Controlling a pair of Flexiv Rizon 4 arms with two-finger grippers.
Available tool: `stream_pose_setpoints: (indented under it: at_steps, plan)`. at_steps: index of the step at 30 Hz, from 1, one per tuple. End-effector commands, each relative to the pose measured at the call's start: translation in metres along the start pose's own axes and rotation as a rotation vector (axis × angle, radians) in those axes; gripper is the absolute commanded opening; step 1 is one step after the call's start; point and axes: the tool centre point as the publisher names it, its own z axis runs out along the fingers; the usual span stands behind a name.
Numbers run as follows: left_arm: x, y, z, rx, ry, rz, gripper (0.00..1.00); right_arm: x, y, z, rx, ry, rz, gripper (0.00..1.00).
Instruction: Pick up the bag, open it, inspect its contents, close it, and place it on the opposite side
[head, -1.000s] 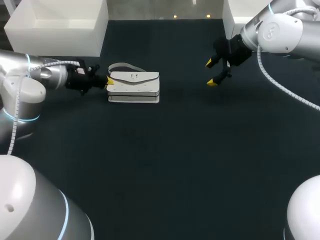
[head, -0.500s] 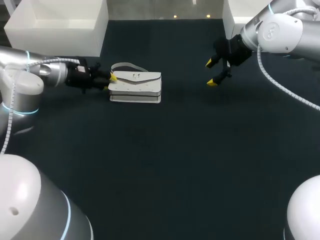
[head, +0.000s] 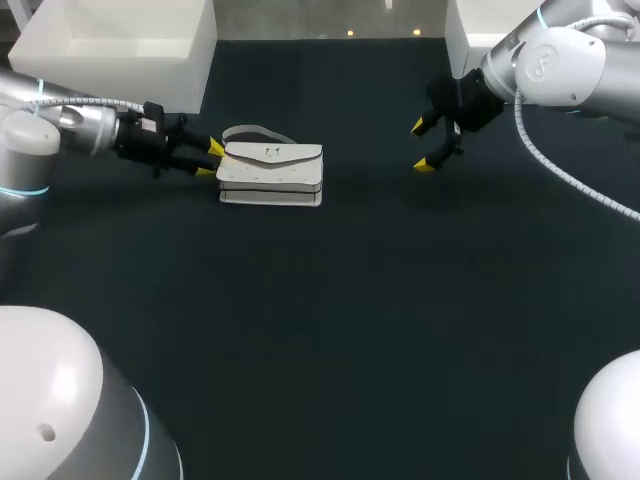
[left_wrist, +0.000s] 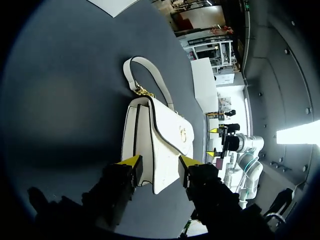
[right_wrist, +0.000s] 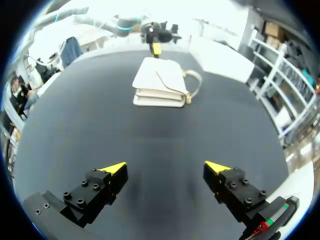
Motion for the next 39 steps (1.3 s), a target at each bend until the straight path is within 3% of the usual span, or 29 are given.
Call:
stream_pose_setpoints:
  at_steps: [1,4,19,24,29,39]
  plan:
    - [-0.009,-0.017,0.006,-0.179,0.015,-0.003,0.48,-0.001,0.0,0.001,-0.001,0.002,-0.001,1.0]
    - [-0.008,-0.018,0.01,-0.218,0.006,-0.003,0.4,-0.001,0.0,0.001,-0.001,0.002,-0.001,1.0]
    - [-0.001,-0.014,0.025,-0.294,-0.012,0.005,0.26,-0.001,0.0,0.001,-0.001,0.002,-0.001,1.0]
    - [-0.001,-0.012,0.027,-0.301,-0.017,0.001,0.0,-0.001,0.0,0.001,-0.001,0.002,-0.001,1.0]
    - [0.002,-0.007,0.027,-0.294,-0.021,0.002,0.0,-0.001,0.0,0.001,-0.001,0.002,-0.001,1.0]
    - [0.012,0.003,0.044,-0.199,-0.017,0.007,0.0,-0.001,0.0,0.001,-0.001,0.002,-0.001,1.0]
